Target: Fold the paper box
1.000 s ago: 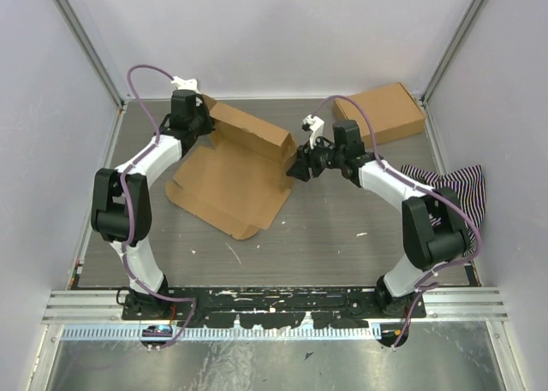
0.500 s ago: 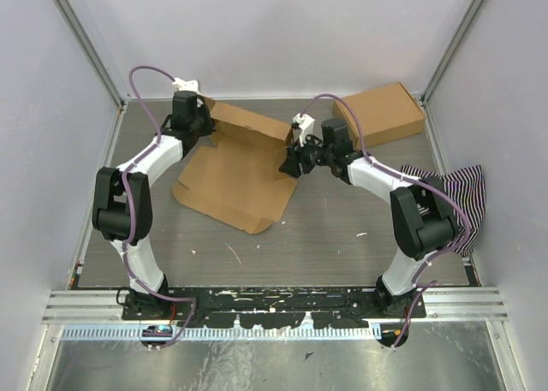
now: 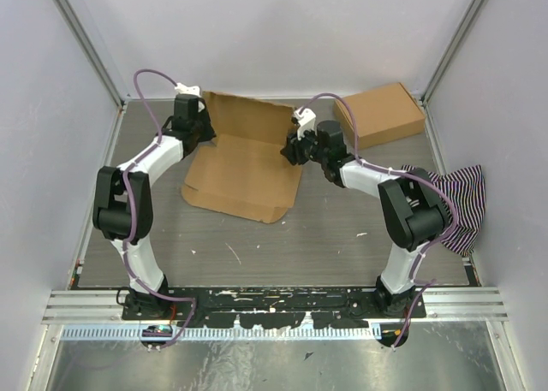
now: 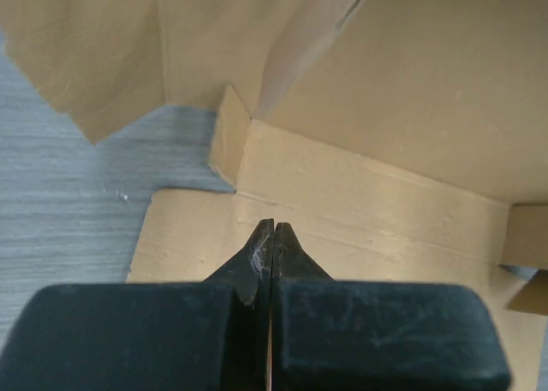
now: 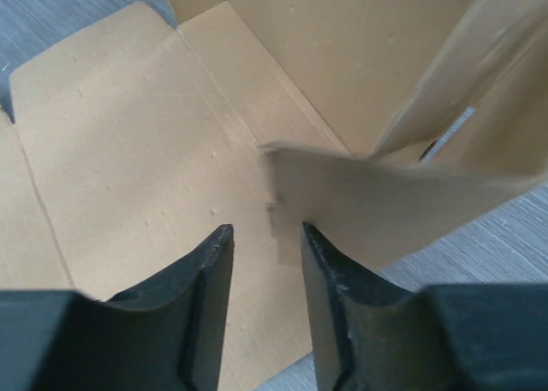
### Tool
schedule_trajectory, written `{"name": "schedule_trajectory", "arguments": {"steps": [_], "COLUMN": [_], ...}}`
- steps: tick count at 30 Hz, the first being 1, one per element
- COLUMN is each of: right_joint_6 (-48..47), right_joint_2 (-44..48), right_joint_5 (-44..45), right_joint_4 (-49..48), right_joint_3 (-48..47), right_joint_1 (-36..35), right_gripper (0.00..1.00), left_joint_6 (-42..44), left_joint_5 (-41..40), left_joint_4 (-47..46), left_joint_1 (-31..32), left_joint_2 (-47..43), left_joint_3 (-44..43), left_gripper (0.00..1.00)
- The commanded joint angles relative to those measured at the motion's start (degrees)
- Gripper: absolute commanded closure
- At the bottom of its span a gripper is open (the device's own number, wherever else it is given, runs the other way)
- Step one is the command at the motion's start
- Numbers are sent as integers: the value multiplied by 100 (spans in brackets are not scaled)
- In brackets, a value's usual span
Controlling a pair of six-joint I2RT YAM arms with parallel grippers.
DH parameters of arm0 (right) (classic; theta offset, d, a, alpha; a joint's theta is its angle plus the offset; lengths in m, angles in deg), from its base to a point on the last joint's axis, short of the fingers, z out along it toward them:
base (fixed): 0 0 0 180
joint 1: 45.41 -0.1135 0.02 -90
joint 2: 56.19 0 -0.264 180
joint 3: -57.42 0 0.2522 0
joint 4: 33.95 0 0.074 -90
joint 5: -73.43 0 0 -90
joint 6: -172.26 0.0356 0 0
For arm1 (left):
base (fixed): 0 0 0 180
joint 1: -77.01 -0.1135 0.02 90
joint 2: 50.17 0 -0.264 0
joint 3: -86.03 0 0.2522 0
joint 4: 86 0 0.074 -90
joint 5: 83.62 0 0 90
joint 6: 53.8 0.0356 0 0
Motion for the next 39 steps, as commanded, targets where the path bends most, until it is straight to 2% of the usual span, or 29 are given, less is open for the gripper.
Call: {"name": "schedule_trajectory", "arguments": {"steps": [1,5,11,14,17,18,20,22,25,30,39], "right_joint_6": [162,40,-129,164,1026,1313,1628,1684,1943,2351,2333], "right_joint_2": [-98,-35,637,969,1012,895,397,-334,-1176,-1764,-2302], "right_joint_5": [235,224,203,326,354,320,385,624,744,939,1000], "right_joint_4": [-837,-611,-2,512,1165,1502,2352,3493,4360,4784,5066], "right_joint_3": [-92,-173,-58,-150,-618,-872,-1736,-3207,-4310,-4668,-4737], "right_joint_1": [-25,-25,-14,229,863,1033,1169,1135,979,713,538], "right_gripper": [59,54,49,47,45,45,43,38,35,36,40], "left_joint_6": [104,143,190,260,312,292,229,147,51,-77,-82], "left_joint_5": [-20,-69,-78,-257,-360,-361,-353,-371,-382,-525,-782], "left_joint_4": [455,563,543,656,1241,1627,2452,3104,3572,3846,4211], "left_joint_1": [3,-1,3,3,3,-3,3,-5,-11,-10,-12], "left_joint_2": [107,134,64,62,330,586,1072,1558,2008,2197,2660], "left_joint_3": [102,44,62,-209,-1148,-1644,-2677,-3547,-4098,-4135,-4469], "left_gripper": [100,100,100,100,87,78,72,70,69,65,64]}}
